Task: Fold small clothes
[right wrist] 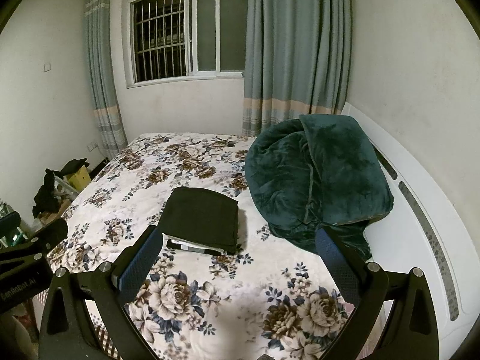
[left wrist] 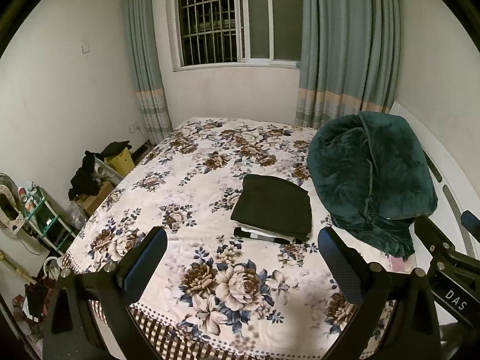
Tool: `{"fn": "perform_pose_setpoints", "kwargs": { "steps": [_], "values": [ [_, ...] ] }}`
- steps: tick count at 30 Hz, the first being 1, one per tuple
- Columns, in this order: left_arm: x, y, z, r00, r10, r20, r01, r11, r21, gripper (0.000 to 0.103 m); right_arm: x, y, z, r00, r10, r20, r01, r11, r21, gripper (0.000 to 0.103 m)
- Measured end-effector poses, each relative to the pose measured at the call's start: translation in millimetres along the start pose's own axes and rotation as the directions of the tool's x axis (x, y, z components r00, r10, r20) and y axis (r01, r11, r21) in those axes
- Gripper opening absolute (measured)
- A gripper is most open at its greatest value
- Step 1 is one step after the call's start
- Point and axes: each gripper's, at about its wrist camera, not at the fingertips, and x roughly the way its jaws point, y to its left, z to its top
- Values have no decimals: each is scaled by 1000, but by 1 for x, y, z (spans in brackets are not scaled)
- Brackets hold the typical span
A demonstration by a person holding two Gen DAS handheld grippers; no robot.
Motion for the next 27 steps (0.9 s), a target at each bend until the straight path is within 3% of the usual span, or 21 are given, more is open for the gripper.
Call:
{"fn": "perform_pose_setpoints", "kwargs": {
  "steps": [27],
  "values": [
    [-5, 14, 2, 1000, 8, 10, -8, 1000, 1, 103, 0, 5, -5, 1000, -2, 4, 2, 1000, 5, 103]
  ]
}}
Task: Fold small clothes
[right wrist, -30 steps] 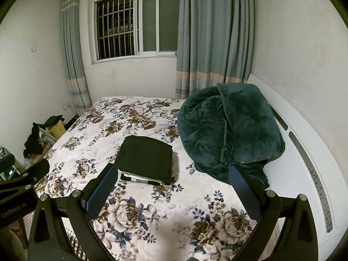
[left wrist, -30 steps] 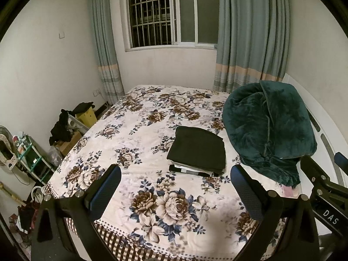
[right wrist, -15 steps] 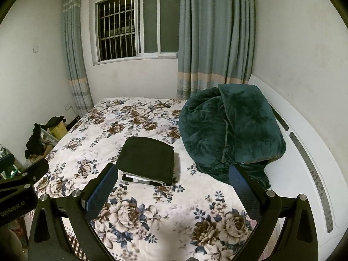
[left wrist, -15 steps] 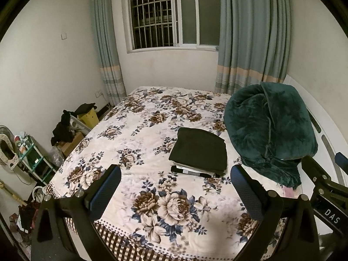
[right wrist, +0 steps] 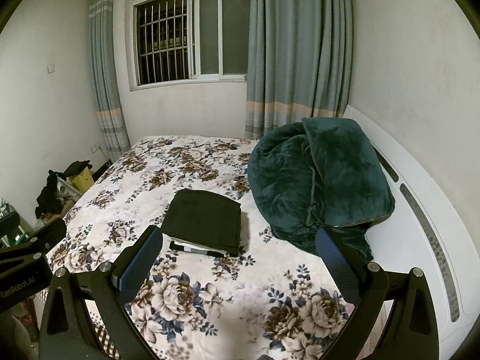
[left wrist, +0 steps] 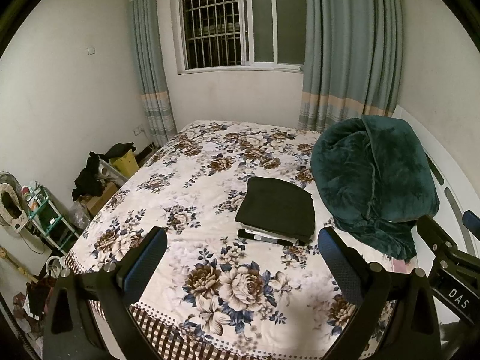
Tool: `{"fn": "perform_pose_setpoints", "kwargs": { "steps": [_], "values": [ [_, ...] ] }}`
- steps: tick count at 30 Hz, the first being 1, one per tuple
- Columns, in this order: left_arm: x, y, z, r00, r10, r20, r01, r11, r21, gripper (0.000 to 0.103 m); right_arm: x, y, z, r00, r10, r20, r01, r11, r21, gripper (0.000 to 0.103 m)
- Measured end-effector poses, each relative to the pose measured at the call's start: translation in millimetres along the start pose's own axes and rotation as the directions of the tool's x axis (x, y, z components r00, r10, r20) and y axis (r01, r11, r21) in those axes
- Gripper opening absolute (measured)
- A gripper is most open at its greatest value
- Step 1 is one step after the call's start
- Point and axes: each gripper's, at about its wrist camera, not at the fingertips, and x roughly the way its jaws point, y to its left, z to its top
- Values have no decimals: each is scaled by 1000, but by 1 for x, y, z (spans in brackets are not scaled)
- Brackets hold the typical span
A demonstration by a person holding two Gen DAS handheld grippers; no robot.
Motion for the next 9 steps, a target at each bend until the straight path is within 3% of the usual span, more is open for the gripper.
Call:
{"fn": "perform_pose_setpoints", "kwargs": {
  "steps": [9],
  "values": [
    [-5, 8, -2, 1000, 12, 17, -12, 1000, -5, 103, -1, 1, -3, 1000, -4, 1, 4, 1000, 3, 103]
  ]
}}
